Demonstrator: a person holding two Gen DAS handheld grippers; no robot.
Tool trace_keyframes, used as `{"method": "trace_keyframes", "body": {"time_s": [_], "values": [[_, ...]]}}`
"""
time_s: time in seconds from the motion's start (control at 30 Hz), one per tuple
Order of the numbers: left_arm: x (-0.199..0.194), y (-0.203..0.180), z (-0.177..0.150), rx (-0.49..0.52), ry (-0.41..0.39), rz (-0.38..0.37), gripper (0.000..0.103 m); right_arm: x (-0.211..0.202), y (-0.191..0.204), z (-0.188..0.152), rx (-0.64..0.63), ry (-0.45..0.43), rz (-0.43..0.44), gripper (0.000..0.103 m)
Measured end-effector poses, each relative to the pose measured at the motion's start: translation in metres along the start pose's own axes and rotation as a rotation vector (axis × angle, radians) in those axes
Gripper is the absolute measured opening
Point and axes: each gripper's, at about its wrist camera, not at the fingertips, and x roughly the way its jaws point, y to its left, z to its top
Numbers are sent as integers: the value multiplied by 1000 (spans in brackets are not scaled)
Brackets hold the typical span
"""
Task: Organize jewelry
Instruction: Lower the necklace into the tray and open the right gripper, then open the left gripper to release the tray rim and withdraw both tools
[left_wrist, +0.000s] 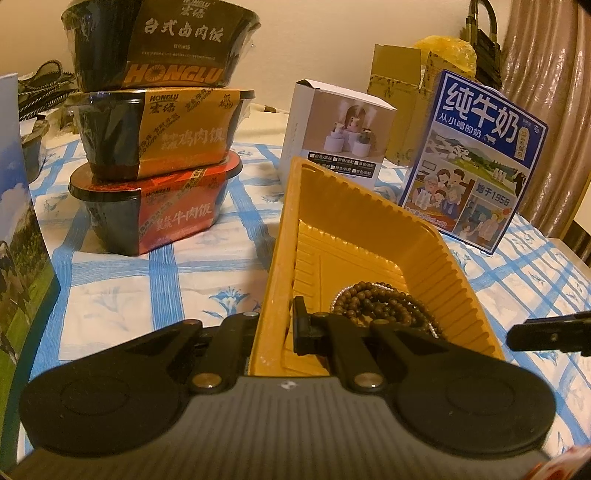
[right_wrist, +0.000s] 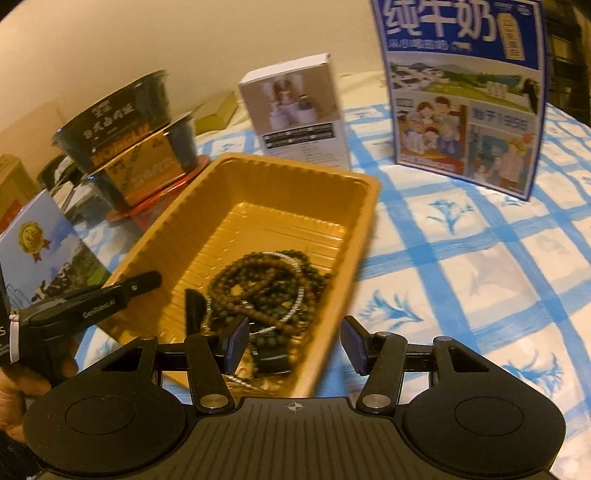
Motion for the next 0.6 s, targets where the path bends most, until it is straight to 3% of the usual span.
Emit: {"method": "trace_keyframes", "body": {"time_s": [0.37,0.6], "values": [[13,-2,5,-21,2,15,5,-14,-17,2,36,-36,-49,55],[18,18,-4,-84,76,5,9,-21,-20,-7,48,-34,-66,55]]}}
